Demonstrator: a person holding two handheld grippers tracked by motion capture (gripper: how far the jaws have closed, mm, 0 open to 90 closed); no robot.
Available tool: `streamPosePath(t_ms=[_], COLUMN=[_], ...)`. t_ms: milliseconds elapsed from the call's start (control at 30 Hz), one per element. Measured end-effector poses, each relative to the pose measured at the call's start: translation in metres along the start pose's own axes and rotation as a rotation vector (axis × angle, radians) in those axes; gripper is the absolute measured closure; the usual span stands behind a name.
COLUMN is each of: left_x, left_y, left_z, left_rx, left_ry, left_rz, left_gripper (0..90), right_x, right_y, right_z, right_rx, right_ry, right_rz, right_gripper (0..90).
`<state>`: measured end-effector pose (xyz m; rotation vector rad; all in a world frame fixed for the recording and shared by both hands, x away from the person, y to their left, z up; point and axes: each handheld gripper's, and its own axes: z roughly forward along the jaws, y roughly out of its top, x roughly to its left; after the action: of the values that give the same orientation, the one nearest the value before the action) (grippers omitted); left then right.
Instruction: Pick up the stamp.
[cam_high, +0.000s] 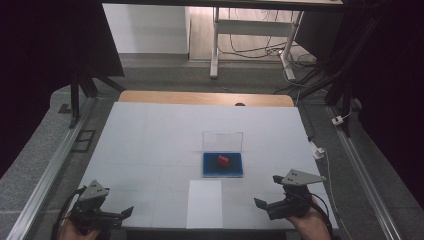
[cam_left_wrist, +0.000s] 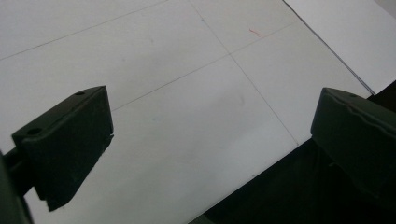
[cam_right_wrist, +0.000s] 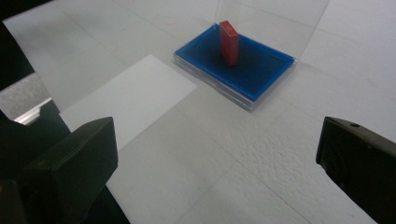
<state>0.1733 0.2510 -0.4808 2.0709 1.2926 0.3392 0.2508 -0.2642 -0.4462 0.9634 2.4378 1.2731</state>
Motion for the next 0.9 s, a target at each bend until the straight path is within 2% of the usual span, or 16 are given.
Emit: streamPosePath(t_ms=[33, 267, 467, 633, 800, 900], left_x=[0.000, 0.000, 0.000, 0.001, 0.001, 0.001], left_y=[0.000, 0.000, 0.000, 0.000, 0.000, 0.000], left_z=[0.000, 0.000, -0.001, -0.001, -0.001, -0.001], left_rx=[0.000, -0.003, -0.005, -0.005, -0.005, -0.007], left_ry=[-0.001, 0.000, -0.001, -0.002, -0.003, -0.005], left_rz=[-0.001, -0.002, -0.003, -0.003, -0.002, -0.005], left_gripper=[0.0, 0.0, 0.0, 0.0, 0.0, 0.0], right_x=[0.000, 0.002, 0.002, -0.001, -0.004, -0.003], right_y=[0.001, 0.008, 0.015, 0.018, 0.024, 0.028], right_z=[0.004, 0.013, 0.029, 0.038, 0.050, 0.057], right_rx=[-0.006, -0.003, 0.006, 0.019, 0.029, 0.034], right_ry=[0.016, 0.012, 0.044, 0.041, 0.066, 0.070], right_rz=[0.008, -0.011, -0.024, -0.031, -0.011, -0.027], right_gripper=[0.0, 0.0, 0.0, 0.0, 0.0, 0.0])
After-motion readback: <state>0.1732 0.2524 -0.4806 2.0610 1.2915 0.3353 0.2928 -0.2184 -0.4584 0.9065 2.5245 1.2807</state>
